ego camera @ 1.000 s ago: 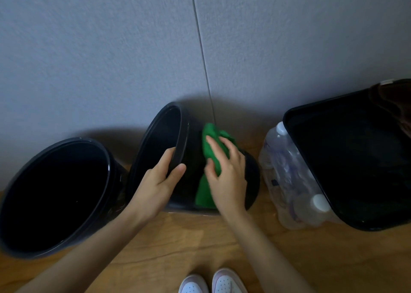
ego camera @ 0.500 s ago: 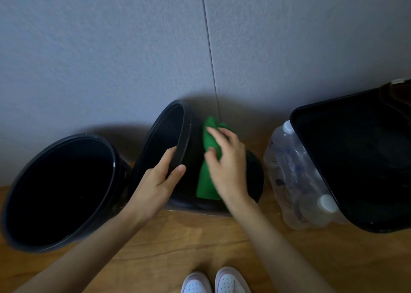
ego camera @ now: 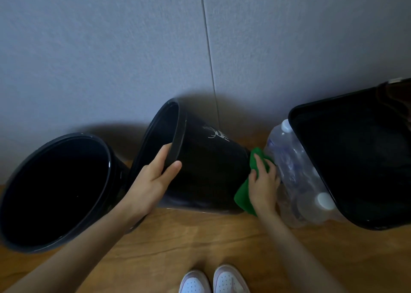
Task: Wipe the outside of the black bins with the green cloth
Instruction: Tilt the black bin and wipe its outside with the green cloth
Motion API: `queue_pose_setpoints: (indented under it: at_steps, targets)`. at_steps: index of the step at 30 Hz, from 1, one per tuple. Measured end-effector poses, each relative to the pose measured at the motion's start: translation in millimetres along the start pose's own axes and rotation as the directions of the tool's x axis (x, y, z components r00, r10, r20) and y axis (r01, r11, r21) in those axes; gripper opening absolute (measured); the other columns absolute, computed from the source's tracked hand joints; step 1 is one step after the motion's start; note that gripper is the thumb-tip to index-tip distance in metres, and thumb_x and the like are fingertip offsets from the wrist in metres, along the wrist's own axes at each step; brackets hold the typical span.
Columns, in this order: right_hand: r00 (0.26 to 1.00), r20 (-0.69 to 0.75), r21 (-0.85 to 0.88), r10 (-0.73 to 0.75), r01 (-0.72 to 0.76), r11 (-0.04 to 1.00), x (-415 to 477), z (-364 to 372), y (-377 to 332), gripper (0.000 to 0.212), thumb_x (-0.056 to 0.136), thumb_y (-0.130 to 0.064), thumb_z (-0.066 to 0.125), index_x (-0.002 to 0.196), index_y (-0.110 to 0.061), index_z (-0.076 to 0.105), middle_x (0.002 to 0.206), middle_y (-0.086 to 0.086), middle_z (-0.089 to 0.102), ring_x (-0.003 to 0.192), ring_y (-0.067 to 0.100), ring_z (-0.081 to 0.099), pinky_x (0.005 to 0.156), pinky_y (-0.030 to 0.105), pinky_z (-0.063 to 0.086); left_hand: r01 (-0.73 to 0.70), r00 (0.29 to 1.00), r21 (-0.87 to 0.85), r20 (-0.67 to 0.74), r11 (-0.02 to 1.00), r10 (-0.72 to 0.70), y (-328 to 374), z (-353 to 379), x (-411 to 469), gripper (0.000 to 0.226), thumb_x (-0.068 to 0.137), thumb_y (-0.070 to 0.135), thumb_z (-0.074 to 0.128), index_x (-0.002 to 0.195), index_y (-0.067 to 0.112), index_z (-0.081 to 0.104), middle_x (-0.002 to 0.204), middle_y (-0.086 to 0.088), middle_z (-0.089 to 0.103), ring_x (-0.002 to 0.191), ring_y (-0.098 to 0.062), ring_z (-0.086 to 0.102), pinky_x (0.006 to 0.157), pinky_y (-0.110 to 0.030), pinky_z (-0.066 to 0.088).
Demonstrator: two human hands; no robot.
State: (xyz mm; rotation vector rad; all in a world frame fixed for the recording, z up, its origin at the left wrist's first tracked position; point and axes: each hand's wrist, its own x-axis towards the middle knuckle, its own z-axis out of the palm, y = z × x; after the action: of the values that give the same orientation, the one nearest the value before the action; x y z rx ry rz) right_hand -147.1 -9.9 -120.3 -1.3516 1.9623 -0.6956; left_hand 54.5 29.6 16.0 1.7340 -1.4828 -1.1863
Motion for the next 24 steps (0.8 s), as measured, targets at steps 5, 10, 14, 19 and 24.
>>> queue_pose_setpoints:
  at_steps: [5,10,14,19,24]
  targets:
    - [1.0,0.005,0.04,0.008,-0.008,0.999,1,2,0,0.048,0.094,-0.01,0.043,0.14,-0.02,0.037,0.146,0.009,0.031,0.135,0.03,0.024,0.106,0.039,0.029,0.081,0.997,-0.036,-0.013,0.996,-0.082,17,0,11,0.031,0.088,0.04,0.049,0.115,0.026,0.058,0.106,-0.001,0.068,0.102,-0.013,0.061,0.094,-0.034,0.046]
    - [1.0,-0.011,0.07,-0.023,0.024,0.997,-1,3,6,0.046,0.092,-0.008,0.046,0.137,-0.018,0.041,0.142,0.01,0.035,0.132,0.027,0.027,0.107,0.038,0.027,0.283,0.957,-0.146,-0.019,0.948,-0.289,46,5,42,0.061,0.087,0.056,0.045,0.138,0.021,0.044,0.141,0.002,0.048,0.129,-0.02,0.044,0.113,-0.04,0.029]
    - [1.0,0.001,0.209,-0.022,0.022,0.978,0,-6,11,0.044,0.093,-0.006,0.046,0.135,-0.016,0.044,0.136,0.009,0.042,0.128,0.024,0.038,0.104,0.034,0.032,0.229,0.973,-0.01,-0.04,0.973,-0.229,51,12,53,0.036,0.096,0.032,0.045,0.126,0.015,0.052,0.109,0.0,0.063,0.101,-0.018,0.059,0.093,-0.033,0.046]
    - [0.977,0.035,0.676,0.211,-0.179,0.715,4,-21,4,0.039,0.094,-0.006,0.044,0.123,-0.031,0.053,0.134,0.001,0.051,0.12,0.02,0.05,0.103,0.041,0.041,0.16,0.982,0.063,-0.114,0.985,-0.152,44,2,35,0.013,0.096,0.016,0.044,0.101,0.02,0.056,0.087,0.002,0.064,0.082,-0.014,0.061,0.072,-0.027,0.051]
    - [0.964,0.012,0.842,0.265,-0.152,0.517,-3,-27,-15,0.04,0.091,-0.01,0.046,0.107,-0.045,0.058,0.129,-0.001,0.056,0.114,0.019,0.055,0.1,0.043,0.043,0.114,0.984,0.065,-0.146,0.991,-0.104,39,0,21,0.013,0.094,0.013,0.047,0.098,0.011,0.059,0.1,-0.026,0.064,0.095,-0.04,0.061,0.087,-0.051,0.051]
